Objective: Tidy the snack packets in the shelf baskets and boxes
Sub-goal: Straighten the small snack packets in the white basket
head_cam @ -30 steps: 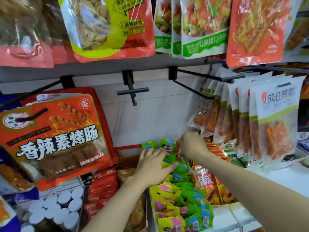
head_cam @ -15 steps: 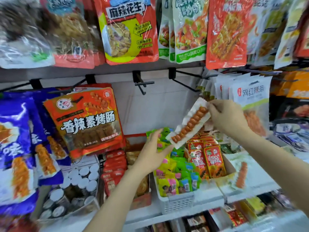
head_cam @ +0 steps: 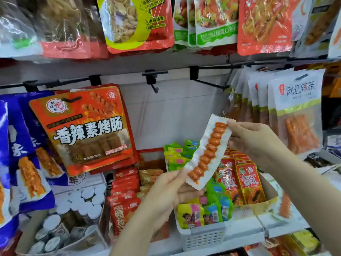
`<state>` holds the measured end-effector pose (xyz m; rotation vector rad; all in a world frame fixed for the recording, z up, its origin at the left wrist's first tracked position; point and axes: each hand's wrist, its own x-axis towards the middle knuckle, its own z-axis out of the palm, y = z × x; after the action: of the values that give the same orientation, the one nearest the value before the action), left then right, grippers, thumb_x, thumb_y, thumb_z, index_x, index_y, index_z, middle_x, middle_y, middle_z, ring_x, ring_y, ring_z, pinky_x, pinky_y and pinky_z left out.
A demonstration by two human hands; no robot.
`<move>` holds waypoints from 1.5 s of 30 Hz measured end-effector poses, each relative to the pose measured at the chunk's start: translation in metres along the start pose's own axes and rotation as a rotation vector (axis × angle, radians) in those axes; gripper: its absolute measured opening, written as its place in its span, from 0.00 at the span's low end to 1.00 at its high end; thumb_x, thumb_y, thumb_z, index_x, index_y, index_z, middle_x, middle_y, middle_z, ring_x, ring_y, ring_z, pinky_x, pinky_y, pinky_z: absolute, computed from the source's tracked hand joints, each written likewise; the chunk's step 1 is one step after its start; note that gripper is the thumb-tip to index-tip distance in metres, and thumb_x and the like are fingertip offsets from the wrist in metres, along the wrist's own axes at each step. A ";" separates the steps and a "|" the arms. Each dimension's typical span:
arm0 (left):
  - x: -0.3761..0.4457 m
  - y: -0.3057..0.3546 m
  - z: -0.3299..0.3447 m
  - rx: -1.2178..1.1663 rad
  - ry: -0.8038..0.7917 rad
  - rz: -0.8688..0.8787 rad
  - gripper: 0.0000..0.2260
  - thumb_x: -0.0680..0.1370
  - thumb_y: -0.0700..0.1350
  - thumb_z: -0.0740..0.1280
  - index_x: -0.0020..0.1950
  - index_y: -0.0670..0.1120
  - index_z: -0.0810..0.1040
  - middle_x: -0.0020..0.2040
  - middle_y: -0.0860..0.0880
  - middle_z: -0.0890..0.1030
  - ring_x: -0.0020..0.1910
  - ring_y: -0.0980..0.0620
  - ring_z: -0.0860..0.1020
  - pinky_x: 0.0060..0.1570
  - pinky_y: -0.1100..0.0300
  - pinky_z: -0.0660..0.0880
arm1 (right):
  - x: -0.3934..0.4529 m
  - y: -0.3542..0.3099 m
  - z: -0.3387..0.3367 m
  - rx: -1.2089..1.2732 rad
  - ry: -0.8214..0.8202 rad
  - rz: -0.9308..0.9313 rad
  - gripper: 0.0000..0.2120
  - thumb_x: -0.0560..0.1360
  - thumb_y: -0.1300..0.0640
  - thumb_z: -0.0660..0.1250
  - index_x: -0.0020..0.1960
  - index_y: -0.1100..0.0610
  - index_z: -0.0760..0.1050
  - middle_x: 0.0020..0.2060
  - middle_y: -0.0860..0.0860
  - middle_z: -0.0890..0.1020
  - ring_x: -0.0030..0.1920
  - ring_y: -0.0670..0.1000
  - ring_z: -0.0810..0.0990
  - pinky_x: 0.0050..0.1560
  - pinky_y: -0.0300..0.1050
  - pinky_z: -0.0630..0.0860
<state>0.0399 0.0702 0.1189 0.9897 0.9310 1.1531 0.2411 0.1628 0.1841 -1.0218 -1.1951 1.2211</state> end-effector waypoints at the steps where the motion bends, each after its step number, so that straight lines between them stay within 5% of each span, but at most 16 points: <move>1: 0.006 0.002 -0.002 -0.086 -0.010 -0.025 0.16 0.80 0.47 0.62 0.58 0.36 0.79 0.54 0.38 0.84 0.52 0.42 0.84 0.47 0.57 0.81 | 0.004 0.002 0.002 -0.012 0.024 0.000 0.12 0.78 0.54 0.67 0.46 0.62 0.83 0.39 0.54 0.87 0.36 0.47 0.84 0.32 0.34 0.77; 6: 0.026 0.015 -0.002 -0.441 -0.032 -0.132 0.16 0.82 0.44 0.59 0.63 0.35 0.75 0.57 0.34 0.81 0.52 0.36 0.83 0.44 0.52 0.82 | 0.018 -0.002 0.011 -0.108 0.121 -0.005 0.11 0.78 0.54 0.68 0.43 0.60 0.83 0.37 0.56 0.85 0.33 0.46 0.79 0.29 0.34 0.76; 13: 0.032 0.009 0.000 -0.611 -0.116 -0.156 0.18 0.76 0.44 0.65 0.61 0.35 0.78 0.58 0.33 0.80 0.52 0.36 0.83 0.42 0.52 0.82 | 0.022 -0.020 0.012 -0.310 0.118 0.027 0.13 0.79 0.49 0.66 0.48 0.57 0.83 0.37 0.51 0.86 0.37 0.47 0.79 0.28 0.33 0.72; 16: 0.032 0.008 0.000 -0.683 -0.201 -0.203 0.19 0.77 0.48 0.63 0.60 0.35 0.80 0.62 0.32 0.78 0.49 0.39 0.83 0.44 0.51 0.82 | 0.020 -0.024 0.010 -0.241 0.034 0.074 0.14 0.79 0.49 0.65 0.48 0.60 0.82 0.29 0.51 0.76 0.30 0.46 0.69 0.27 0.35 0.65; 18: 0.031 0.009 0.001 -0.707 -0.277 -0.235 0.19 0.77 0.49 0.65 0.61 0.36 0.80 0.63 0.32 0.77 0.44 0.44 0.81 0.43 0.54 0.81 | 0.019 -0.024 0.013 -0.092 -0.058 0.110 0.13 0.80 0.52 0.64 0.51 0.61 0.79 0.33 0.52 0.74 0.30 0.45 0.68 0.30 0.36 0.64; 21: 0.030 0.009 0.005 -0.623 -0.264 -0.143 0.15 0.72 0.40 0.73 0.58 0.37 0.83 0.54 0.37 0.82 0.37 0.49 0.80 0.38 0.61 0.80 | 0.018 -0.027 0.023 0.070 -0.122 0.191 0.14 0.81 0.51 0.61 0.56 0.62 0.77 0.42 0.54 0.80 0.30 0.44 0.74 0.31 0.34 0.71; 24: 0.029 0.005 0.008 -0.298 -0.064 0.007 0.21 0.67 0.42 0.75 0.59 0.44 0.81 0.45 0.46 0.84 0.39 0.53 0.82 0.38 0.62 0.80 | 0.017 -0.031 0.019 0.153 -0.241 0.285 0.27 0.81 0.40 0.55 0.58 0.62 0.77 0.52 0.56 0.84 0.41 0.50 0.81 0.41 0.40 0.79; 26: 0.028 0.000 0.005 -0.021 0.083 0.110 0.20 0.67 0.43 0.76 0.59 0.47 0.80 0.44 0.51 0.86 0.41 0.56 0.83 0.39 0.63 0.79 | 0.015 -0.033 0.016 0.038 -0.282 0.272 0.30 0.80 0.38 0.55 0.61 0.63 0.77 0.56 0.58 0.83 0.51 0.54 0.82 0.53 0.46 0.80; 28: 0.027 -0.002 0.004 0.136 0.145 0.193 0.15 0.71 0.41 0.76 0.56 0.47 0.82 0.46 0.50 0.87 0.42 0.56 0.84 0.38 0.66 0.77 | 0.011 -0.032 0.017 -0.126 -0.259 0.191 0.23 0.79 0.45 0.63 0.60 0.64 0.77 0.56 0.59 0.83 0.53 0.54 0.83 0.57 0.48 0.79; 32: 0.025 -0.005 0.003 0.201 0.137 0.246 0.09 0.72 0.39 0.75 0.50 0.49 0.83 0.43 0.50 0.87 0.39 0.57 0.83 0.37 0.68 0.76 | 0.005 -0.032 0.019 -0.234 -0.143 0.091 0.08 0.78 0.58 0.68 0.53 0.62 0.80 0.43 0.55 0.86 0.43 0.50 0.85 0.48 0.45 0.83; 35: 0.026 -0.005 0.000 0.225 0.147 0.248 0.06 0.72 0.39 0.75 0.47 0.48 0.83 0.41 0.51 0.86 0.37 0.58 0.82 0.36 0.68 0.75 | 0.000 -0.040 0.015 -0.275 -0.107 0.066 0.07 0.76 0.61 0.70 0.53 0.61 0.81 0.37 0.52 0.86 0.37 0.47 0.85 0.36 0.38 0.81; 38: 0.025 -0.005 -0.001 0.234 0.113 0.232 0.06 0.72 0.40 0.75 0.47 0.47 0.83 0.43 0.49 0.86 0.38 0.57 0.83 0.36 0.67 0.75 | -0.002 -0.042 0.013 -0.274 -0.090 0.062 0.10 0.75 0.61 0.71 0.56 0.62 0.80 0.40 0.54 0.86 0.39 0.49 0.86 0.36 0.39 0.81; 41: 0.024 -0.007 -0.002 0.109 0.023 0.184 0.13 0.70 0.48 0.73 0.53 0.45 0.81 0.50 0.46 0.85 0.47 0.51 0.81 0.43 0.61 0.78 | -0.002 -0.044 0.013 -0.230 -0.111 0.073 0.12 0.76 0.61 0.69 0.58 0.62 0.79 0.43 0.55 0.86 0.41 0.49 0.85 0.39 0.40 0.81; 45: 0.018 -0.001 -0.001 -0.475 -0.226 -0.057 0.28 0.77 0.62 0.61 0.66 0.41 0.77 0.65 0.37 0.78 0.59 0.41 0.79 0.54 0.46 0.79 | -0.004 -0.046 0.014 -0.113 -0.230 0.080 0.12 0.77 0.61 0.67 0.60 0.60 0.79 0.46 0.55 0.85 0.46 0.51 0.85 0.46 0.43 0.82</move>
<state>0.0423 0.0881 0.1162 0.6820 0.4690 1.1178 0.2329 0.1539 0.2312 -1.0411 -1.4257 1.3748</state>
